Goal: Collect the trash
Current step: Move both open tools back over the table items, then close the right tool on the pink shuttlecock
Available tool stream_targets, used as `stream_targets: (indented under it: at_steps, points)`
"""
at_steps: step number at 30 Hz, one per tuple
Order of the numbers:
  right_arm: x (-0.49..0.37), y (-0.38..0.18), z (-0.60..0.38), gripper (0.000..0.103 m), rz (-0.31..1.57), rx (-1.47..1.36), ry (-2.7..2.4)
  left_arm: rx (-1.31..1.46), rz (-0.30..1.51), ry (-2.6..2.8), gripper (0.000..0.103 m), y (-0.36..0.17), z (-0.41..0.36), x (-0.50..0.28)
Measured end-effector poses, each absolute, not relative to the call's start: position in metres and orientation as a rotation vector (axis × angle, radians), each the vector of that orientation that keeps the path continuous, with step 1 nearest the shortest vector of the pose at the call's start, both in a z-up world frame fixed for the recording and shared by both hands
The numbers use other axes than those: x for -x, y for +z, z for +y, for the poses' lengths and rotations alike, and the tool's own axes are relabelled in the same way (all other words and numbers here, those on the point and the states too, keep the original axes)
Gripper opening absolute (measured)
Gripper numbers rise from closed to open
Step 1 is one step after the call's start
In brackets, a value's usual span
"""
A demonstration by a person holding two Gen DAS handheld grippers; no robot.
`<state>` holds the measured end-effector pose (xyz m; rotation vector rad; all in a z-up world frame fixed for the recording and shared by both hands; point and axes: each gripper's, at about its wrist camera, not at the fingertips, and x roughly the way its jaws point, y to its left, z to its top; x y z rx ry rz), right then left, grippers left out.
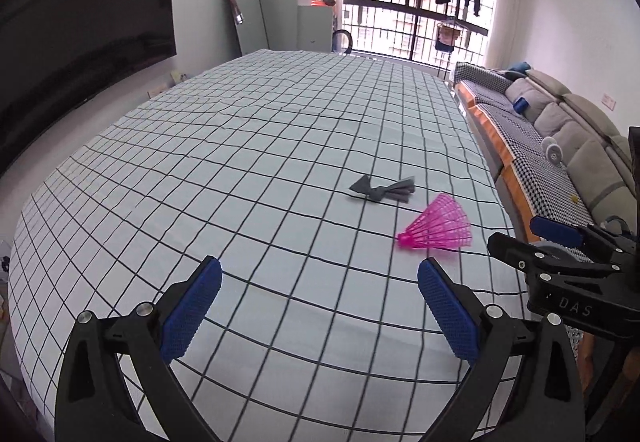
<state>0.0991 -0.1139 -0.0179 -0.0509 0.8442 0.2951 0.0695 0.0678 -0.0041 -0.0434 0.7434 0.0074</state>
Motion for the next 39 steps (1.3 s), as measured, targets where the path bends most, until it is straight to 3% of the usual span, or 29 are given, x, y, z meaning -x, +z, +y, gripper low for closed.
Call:
stream_targets:
  at_steps: [7,29,31,33,39]
  points:
    - [-0.134,-0.035,-0.087,0.076,0.894,0.074,0.329,0.057,0.766,0.066,0.097,-0.016,0.098,-0.071]
    - [-0.174,-0.082,-0.051,0.076,0.998,0.192,0.273,0.083,0.820,0.062,0.097,-0.034,0.113,-0.083]
    - [-0.175,-0.082,-0.051,0.076,0.993,0.188,0.273,0.085,0.823,0.062,0.097,-0.034,0.113,-0.085]
    - [-0.174,-0.082,-0.051,0.061,0.988,0.179,0.284,0.084,0.828,0.062,0.097,-0.035,0.113,-0.087]
    - [-0.168,-0.076,-0.059,0.060,0.976,0.142,0.297,0.086,0.840,0.046,0.097,-0.035,0.106,-0.092]
